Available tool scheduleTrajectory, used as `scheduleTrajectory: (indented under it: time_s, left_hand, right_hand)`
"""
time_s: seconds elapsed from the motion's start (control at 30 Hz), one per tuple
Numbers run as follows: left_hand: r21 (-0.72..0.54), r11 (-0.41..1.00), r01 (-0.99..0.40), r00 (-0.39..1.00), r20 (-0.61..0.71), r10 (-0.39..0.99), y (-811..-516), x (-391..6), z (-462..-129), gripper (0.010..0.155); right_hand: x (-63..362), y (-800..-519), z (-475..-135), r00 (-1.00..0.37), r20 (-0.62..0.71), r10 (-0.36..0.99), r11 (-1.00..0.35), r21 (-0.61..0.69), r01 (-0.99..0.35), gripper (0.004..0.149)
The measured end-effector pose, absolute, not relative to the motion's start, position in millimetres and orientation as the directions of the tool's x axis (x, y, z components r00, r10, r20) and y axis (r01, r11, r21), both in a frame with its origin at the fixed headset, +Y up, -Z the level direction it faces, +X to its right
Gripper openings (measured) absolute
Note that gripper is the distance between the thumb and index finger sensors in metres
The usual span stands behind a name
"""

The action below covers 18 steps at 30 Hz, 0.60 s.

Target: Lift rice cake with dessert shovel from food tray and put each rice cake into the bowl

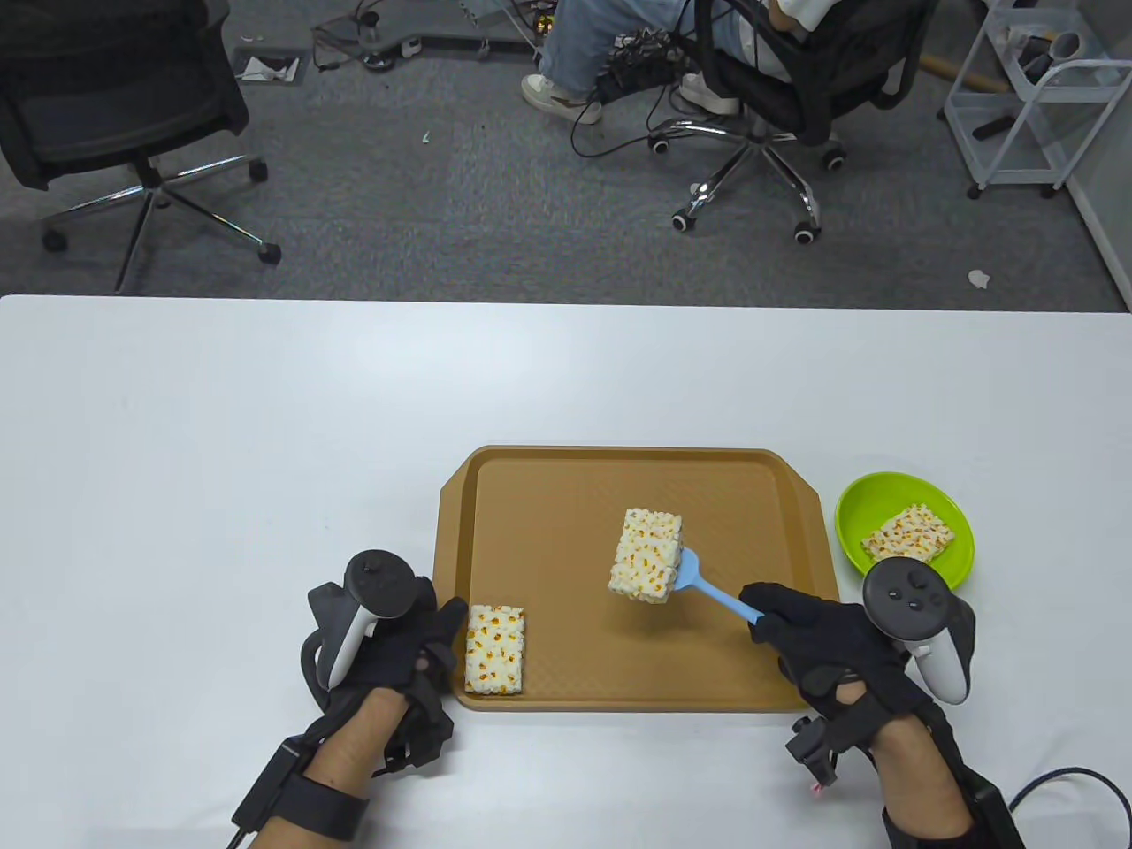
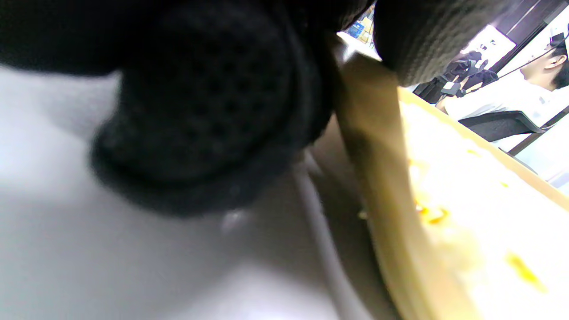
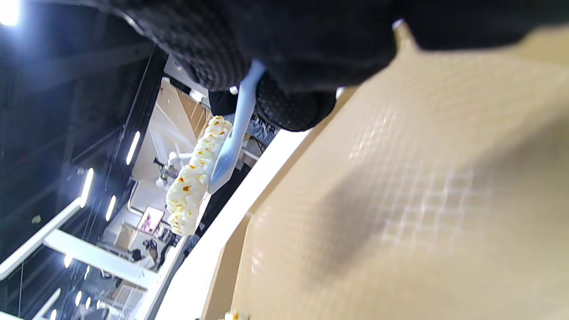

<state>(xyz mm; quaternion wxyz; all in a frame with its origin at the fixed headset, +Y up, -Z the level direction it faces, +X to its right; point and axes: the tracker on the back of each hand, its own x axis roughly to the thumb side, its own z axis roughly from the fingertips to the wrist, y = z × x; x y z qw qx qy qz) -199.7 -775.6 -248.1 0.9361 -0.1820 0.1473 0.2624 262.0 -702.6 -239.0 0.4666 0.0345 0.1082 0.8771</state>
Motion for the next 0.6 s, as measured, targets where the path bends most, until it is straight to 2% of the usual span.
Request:
scheduleTrajectory:
  time_s: [0.17, 0.27, 0.6]
  left_hand:
    - [-0.263, 0.795, -0.546, 0.818, -0.371, 0.439, -775.6, -199.9, -248.3, 0.066]
    - [-0.266, 0.797, -0.543, 0.821, -0.368, 0.437, -775.4, -200.0, -248.6, 0.066]
    - [-0.268, 0.795, -0.544, 0.821, -0.367, 0.438, -775.4, -200.2, -248.8, 0.066]
  right_hand:
    - [291.9, -689.5, -237.9, -0.546, -0.083, 0.834, -0.532, 0.141, -0.835, 0.051]
    - [315.4, -686.0, -237.6, -0.524, -0.150, 0.838, -0.525, 0.039, -0.850, 0.051]
    - [371.0, -693.6, -236.1, -0.407, -0.334, 0.850, -0.491, -0.223, -0.842, 0.051]
